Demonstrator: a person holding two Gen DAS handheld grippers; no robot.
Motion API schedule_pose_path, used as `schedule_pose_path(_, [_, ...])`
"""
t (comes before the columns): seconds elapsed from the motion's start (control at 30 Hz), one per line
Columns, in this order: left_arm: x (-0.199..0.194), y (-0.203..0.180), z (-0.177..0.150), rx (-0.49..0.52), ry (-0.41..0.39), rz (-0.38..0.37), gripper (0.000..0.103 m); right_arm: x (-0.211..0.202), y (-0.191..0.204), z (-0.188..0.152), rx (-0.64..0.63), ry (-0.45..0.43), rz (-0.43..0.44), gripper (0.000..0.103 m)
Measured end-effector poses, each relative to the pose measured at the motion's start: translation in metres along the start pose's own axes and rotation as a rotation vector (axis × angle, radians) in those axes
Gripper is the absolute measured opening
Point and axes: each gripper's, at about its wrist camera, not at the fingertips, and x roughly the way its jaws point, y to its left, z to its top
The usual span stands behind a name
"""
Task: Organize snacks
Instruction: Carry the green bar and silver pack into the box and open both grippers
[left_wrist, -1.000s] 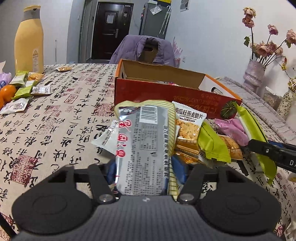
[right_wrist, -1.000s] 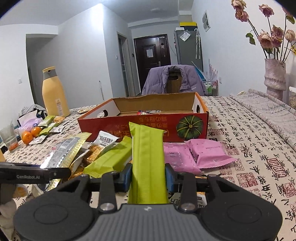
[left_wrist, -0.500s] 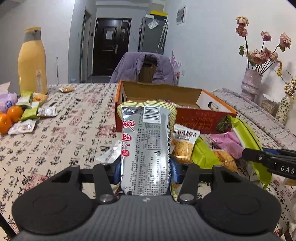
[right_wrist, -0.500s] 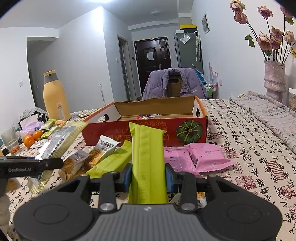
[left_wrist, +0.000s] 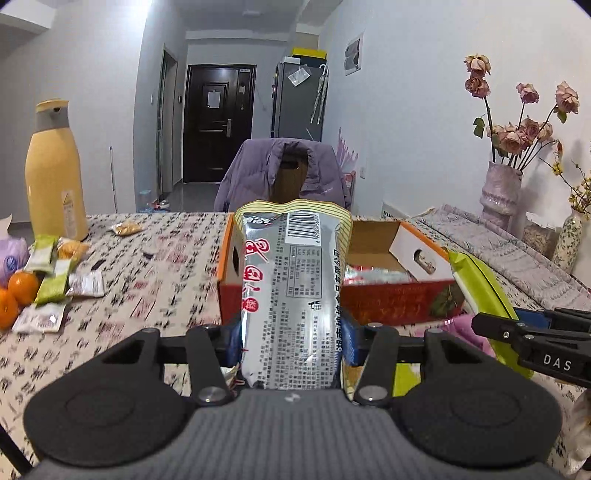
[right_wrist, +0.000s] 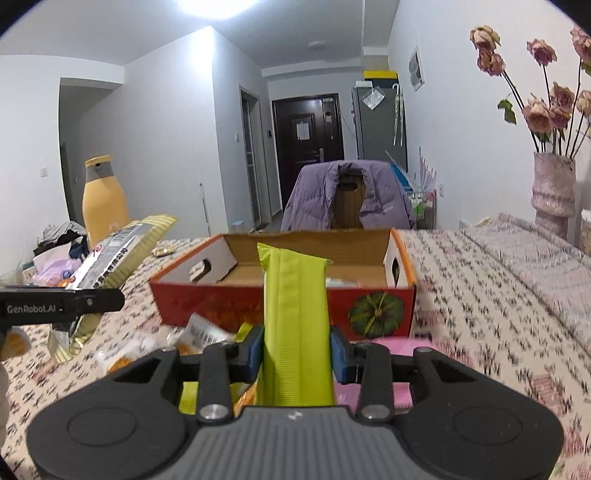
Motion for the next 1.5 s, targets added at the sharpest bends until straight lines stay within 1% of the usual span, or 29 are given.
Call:
schedule_pose_path(0.2, [0.024, -0.010, 0.022, 0.006, -0.005, -0.007, 0.050, 0.023, -0.004, 0.029, -0.007, -0.030, -0.006, 0.036])
schedule_pose_path(0.43, [0.055, -0.017, 0.058, 0.017, -0.019, 0.004, 0.050, 0.056, -0.003, 0.066, -0.036, -0.055, -0.014, 0.036])
schedule_pose_path(0.63, [0.087, -0.023, 0.087, 0.012, -0.026, 0.023, 0.050, 0.095, -0.008, 0.096, -0.031, -0.058, -0.030, 0.036])
schedule_pose_path(0.73, [0.104, -0.024, 0.096, 0.004, -0.032, 0.024, 0.050, 0.116, -0.012, 0.105, -0.015, -0.050, -0.042, 0.036])
schedule_pose_path(0.83, [0.124, -0.025, 0.100, -0.005, -0.026, 0.049, 0.050, 0.134, -0.017, 0.104, -0.002, -0.044, -0.064, 0.036])
schedule_pose_path(0.9, [0.140, -0.025, 0.098, -0.009, -0.003, 0.080, 0.050, 0.145, -0.020, 0.100, 0.006, -0.037, -0.074, 0.036])
schedule_pose_path(0.97, [0.154, -0.022, 0.092, -0.020, 0.017, 0.099, 0.050, 0.154, -0.024, 0.093, 0.006, -0.030, -0.086, 0.036])
schedule_pose_path(1.07, [0.168, -0.018, 0.078, -0.025, 0.035, 0.121, 0.050, 0.164, -0.029, 0.083, 0.008, 0.003, -0.089, 0.036])
schedule_pose_path(1.13, [0.176, -0.016, 0.072, -0.005, 0.057, 0.127, 0.050, 0.170, -0.034, 0.079, 0.027, 0.025, -0.088, 0.036])
schedule_pose_path(1.27, [0.187, -0.010, 0.064, -0.009, 0.097, 0.121, 0.051, 0.178, -0.036, 0.073, 0.029, 0.062, -0.105, 0.037])
schedule_pose_path(1.33, [0.190, -0.006, 0.061, -0.025, 0.112, 0.119, 0.060, 0.180, -0.035, 0.070, 0.027, 0.078, -0.106, 0.040])
schedule_pose_path(1.37, [0.191, -0.004, 0.060, -0.042, 0.114, 0.115, 0.074, 0.180, -0.035, 0.070, 0.027, 0.078, -0.110, 0.040])
schedule_pose_path(1.4, [0.191, -0.001, 0.059, -0.055, 0.111, 0.116, 0.082, 0.180, -0.035, 0.070, 0.023, 0.078, -0.114, 0.042])
schedule_pose_path(1.43, [0.189, -0.001, 0.059, -0.058, 0.105, 0.125, 0.084, 0.179, -0.035, 0.070, 0.022, 0.078, -0.118, 0.051])
schedule_pose_path(1.47, [0.189, 0.000, 0.060, -0.059, 0.098, 0.133, 0.087, 0.178, -0.035, 0.069, 0.025, 0.076, -0.119, 0.068])
schedule_pose_path(1.5, [0.188, 0.001, 0.060, -0.064, 0.092, 0.131, 0.096, 0.178, -0.036, 0.069, 0.028, 0.075, -0.119, 0.079])
